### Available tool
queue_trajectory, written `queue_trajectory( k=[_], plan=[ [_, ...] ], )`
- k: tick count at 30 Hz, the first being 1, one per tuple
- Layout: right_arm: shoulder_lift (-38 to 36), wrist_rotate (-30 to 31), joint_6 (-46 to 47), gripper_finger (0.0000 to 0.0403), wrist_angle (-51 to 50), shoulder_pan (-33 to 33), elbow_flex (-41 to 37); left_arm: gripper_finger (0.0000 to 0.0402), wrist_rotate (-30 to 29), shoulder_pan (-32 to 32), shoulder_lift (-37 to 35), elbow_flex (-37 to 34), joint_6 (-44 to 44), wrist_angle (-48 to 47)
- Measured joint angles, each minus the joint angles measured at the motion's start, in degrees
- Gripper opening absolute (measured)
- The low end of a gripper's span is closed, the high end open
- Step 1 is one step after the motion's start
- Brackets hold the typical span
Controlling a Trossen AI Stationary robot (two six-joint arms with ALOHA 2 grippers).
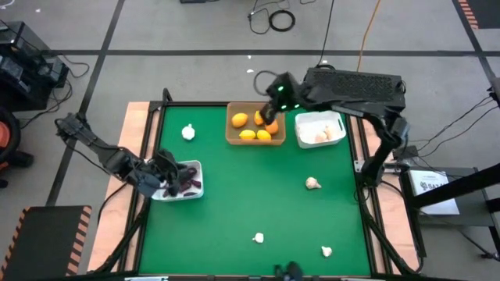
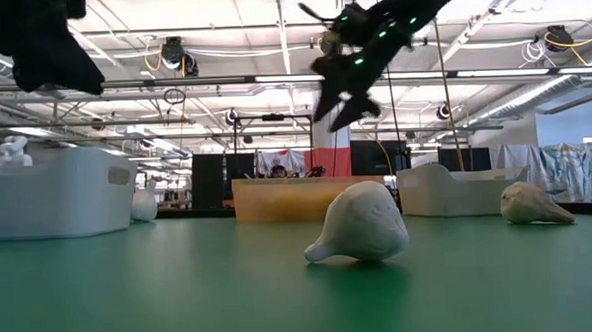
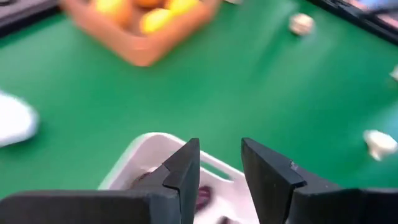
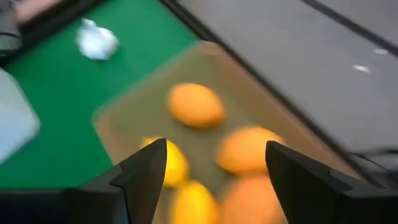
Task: Sort produce into baskets
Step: Put the garlic into the right white bin
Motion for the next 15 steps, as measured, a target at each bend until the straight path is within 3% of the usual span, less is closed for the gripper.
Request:
queue_trajectory(
  k=[6, 15],
  plan=[
    [10.82, -2.90, 5.62, 0.0263, 10.41, 5.33, 3.98, 0.0125, -2.17, 2.51, -6.67, 0.00, -6.94, -12.48],
    [28.92, -2.92, 11.17, 0.0263, 10.38, 11.54, 28.14, 0.0125, -2.23, 3.06, -10.62, 0.01, -6.52, -14.78]
  ],
)
